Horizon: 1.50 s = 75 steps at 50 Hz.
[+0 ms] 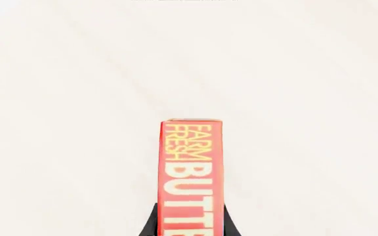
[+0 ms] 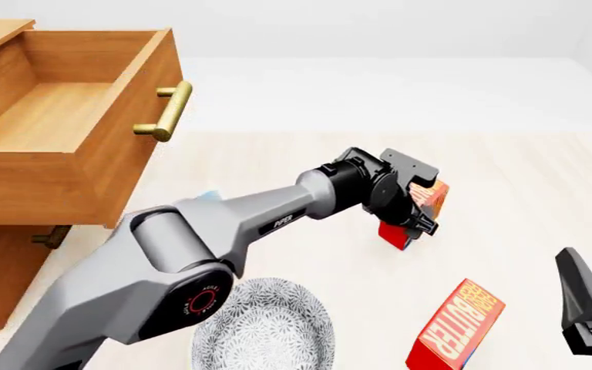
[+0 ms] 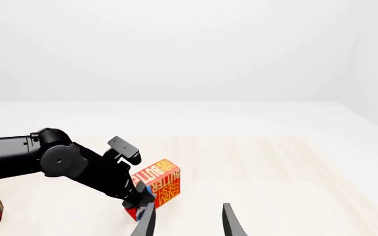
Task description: Put the butter at the front in the top drawer of the cabinet and close it.
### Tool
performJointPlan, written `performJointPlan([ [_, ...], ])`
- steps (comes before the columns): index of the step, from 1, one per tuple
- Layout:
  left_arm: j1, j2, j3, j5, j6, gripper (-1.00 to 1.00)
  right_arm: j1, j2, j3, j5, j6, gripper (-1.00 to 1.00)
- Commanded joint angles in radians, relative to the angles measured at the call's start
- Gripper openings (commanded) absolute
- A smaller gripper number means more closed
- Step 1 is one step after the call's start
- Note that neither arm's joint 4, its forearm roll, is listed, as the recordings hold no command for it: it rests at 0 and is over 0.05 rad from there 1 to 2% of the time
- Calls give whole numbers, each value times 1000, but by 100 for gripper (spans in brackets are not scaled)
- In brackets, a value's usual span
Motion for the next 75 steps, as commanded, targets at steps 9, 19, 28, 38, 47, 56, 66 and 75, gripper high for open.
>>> performJointPlan([
  [9, 12, -7, -81, 70, 32, -100, 0, -1, 1, 1, 0, 100],
  [19, -2, -176, 39, 44, 35, -100, 0, -2, 1, 1, 0, 100],
  [28, -25, -298, 150, 31, 12, -100, -1, -1, 1, 0, 0, 100],
  [38, -44, -438, 267, 12, -31, -100, -1, -2, 1, 1, 0, 100],
  [47, -60, -547, 316, 69, -56, -100, -1, -8, 0, 8, 0, 100],
  [56, -39, -626, 333, 142, -59, -100, -1, -11, 0, 12, 0, 100],
  [66, 19, -675, 284, 264, -24, -100, -1, -11, -1, 11, 0, 100],
  [75, 75, -705, 242, 344, 10, -100, -1, -9, 0, 9, 0, 100],
])
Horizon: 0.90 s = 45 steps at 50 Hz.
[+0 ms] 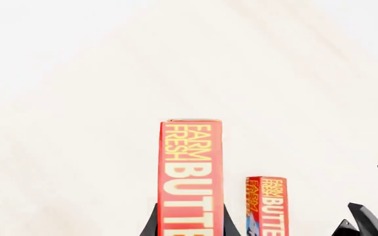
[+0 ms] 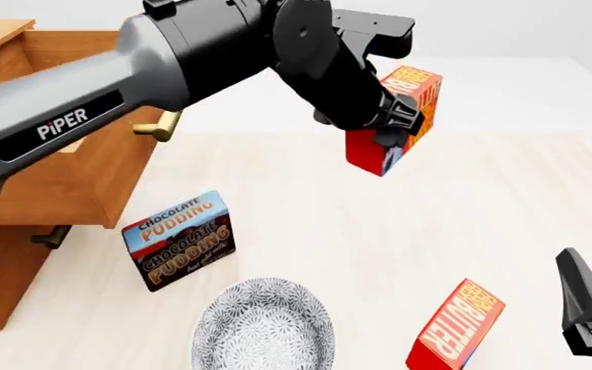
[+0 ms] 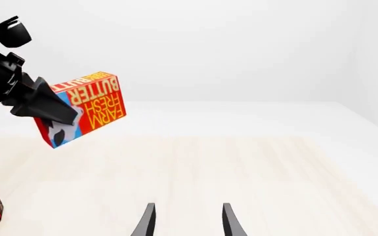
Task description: Put the butter at the front in the top drawer of the cabinet and close it.
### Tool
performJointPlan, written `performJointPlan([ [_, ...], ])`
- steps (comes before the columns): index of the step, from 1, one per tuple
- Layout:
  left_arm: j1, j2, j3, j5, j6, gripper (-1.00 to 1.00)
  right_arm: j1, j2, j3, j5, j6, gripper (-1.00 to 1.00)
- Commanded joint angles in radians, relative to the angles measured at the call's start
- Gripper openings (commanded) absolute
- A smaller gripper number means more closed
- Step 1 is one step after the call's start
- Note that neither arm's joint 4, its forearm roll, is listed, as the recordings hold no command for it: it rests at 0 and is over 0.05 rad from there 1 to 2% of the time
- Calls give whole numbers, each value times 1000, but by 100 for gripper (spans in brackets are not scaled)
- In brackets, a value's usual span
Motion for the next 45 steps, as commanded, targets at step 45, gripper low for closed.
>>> performJointPlan([
  [45, 399, -289, -64, 317, 132, -100, -1, -1, 1, 0, 0, 100],
])
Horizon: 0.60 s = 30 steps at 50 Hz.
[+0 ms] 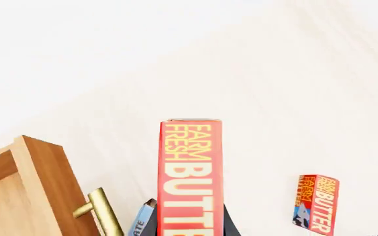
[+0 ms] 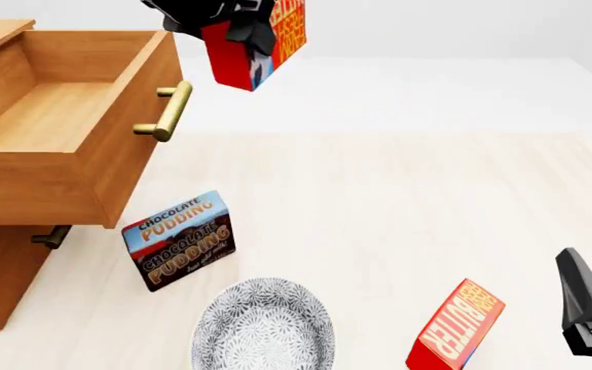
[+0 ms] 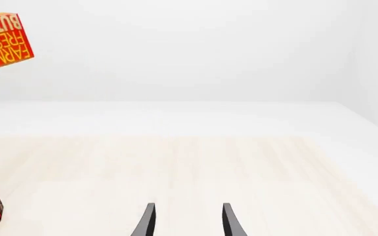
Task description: Put the butter at the front in the top drawer of the cabinet and close it.
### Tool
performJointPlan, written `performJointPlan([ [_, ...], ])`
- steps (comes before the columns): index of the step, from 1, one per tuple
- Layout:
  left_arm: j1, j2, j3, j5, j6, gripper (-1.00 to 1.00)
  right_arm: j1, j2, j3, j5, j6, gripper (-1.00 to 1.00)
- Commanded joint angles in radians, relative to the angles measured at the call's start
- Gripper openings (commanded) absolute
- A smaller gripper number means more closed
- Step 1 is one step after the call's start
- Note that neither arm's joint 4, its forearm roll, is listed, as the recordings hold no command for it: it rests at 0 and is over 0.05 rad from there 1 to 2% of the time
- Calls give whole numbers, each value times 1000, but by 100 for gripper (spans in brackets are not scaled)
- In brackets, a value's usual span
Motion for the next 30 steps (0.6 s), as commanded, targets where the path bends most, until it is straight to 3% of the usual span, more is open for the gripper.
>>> performJointPlan([
  [1, 106, -81, 30, 28, 55, -100, -1, -2, 1, 1, 0, 100],
  [12, 182, -136, 89, 29, 70, -100, 0, -2, 1, 1, 0, 100],
  [14, 209, -173, 110, 29, 54, -100, 0, -1, 1, 1, 0, 100],
  [16, 260, -195, 113, 29, 87, -100, 0, -1, 1, 1, 0, 100],
  [19, 237, -204, 123, 29, 57, -100, 0, -2, 1, 1, 0, 100],
  [20, 299, -224, 148, 29, 91, -100, 0, -2, 1, 1, 0, 100],
  [30, 346, -265, 185, 29, 86, -100, 0, -1, 1, 1, 0, 100],
])
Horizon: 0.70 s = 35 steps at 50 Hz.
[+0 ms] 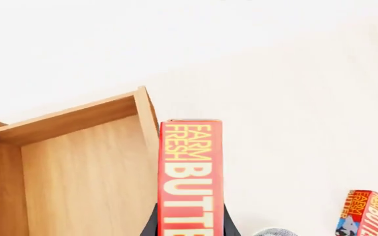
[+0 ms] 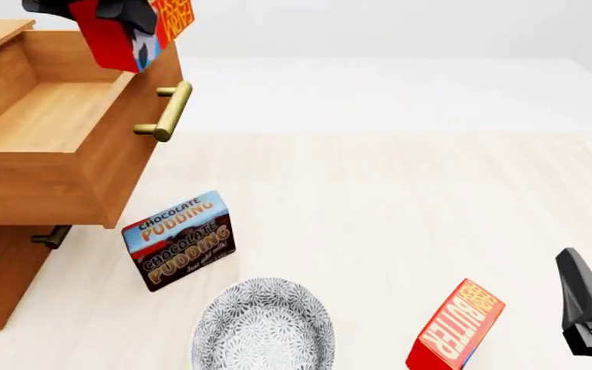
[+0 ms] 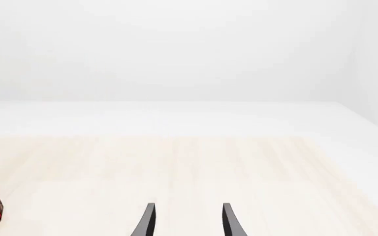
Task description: Put the butter at the front in the top drawer of the cabinet and close it.
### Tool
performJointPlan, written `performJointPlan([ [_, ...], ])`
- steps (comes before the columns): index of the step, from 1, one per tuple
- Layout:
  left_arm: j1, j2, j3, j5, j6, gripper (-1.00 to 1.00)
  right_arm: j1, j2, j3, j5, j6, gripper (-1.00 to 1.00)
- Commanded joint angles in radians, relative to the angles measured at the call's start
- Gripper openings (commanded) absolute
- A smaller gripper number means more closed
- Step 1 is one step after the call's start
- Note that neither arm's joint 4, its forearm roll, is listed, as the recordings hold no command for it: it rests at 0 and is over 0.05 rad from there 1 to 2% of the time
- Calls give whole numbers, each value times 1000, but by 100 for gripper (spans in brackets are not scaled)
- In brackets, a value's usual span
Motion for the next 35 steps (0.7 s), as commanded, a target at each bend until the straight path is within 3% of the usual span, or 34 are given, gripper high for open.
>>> performJointPlan([
  [1, 90, -77, 46, 0, 25, -100, 0, -1, 1, 1, 0, 100],
  [10, 168, -107, 74, 0, 57, -100, 0, -1, 1, 1, 0, 100],
  [22, 237, -168, 120, 0, 2, -100, 0, -1, 1, 1, 0, 100],
  [35, 253, -193, 163, 0, -75, -100, 0, -1, 1, 1, 0, 100],
])
